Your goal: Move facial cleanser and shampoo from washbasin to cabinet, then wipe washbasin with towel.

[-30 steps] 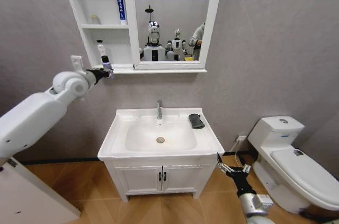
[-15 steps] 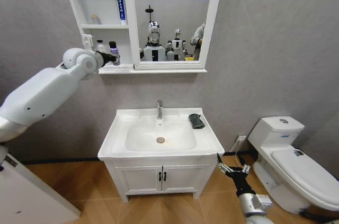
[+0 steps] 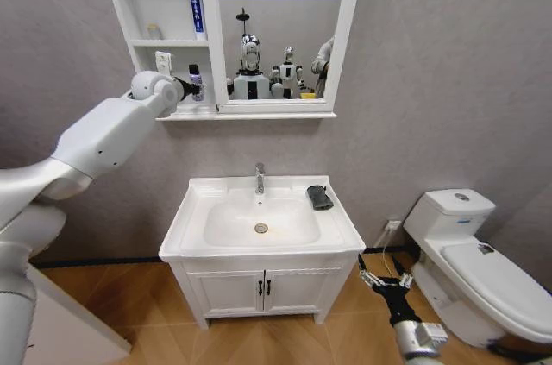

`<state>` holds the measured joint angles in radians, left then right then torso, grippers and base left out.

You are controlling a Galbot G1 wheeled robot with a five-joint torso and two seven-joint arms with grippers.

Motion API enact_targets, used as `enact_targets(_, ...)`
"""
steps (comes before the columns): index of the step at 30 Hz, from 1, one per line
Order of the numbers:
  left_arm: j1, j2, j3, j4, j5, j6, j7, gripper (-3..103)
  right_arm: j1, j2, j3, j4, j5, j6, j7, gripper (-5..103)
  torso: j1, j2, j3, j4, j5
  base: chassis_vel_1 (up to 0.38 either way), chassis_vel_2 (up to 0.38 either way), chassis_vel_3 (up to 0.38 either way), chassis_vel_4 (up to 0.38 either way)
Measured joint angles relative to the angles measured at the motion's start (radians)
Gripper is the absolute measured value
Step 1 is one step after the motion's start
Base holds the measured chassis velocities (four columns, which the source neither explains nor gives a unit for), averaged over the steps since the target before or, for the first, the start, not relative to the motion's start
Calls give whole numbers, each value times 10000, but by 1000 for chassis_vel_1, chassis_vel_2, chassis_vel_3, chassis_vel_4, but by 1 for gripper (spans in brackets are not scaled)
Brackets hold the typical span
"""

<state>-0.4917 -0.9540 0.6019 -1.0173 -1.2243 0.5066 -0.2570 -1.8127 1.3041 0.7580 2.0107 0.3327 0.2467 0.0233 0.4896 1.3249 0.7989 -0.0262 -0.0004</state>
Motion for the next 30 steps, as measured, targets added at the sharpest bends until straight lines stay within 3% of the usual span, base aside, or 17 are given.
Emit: enact_targets(30, 137, -267, -93, 352, 90, 371, -412, 39, 203, -183, 316, -261, 290, -17, -60, 100, -1, 0, 0, 0, 1, 0, 0, 0, 0)
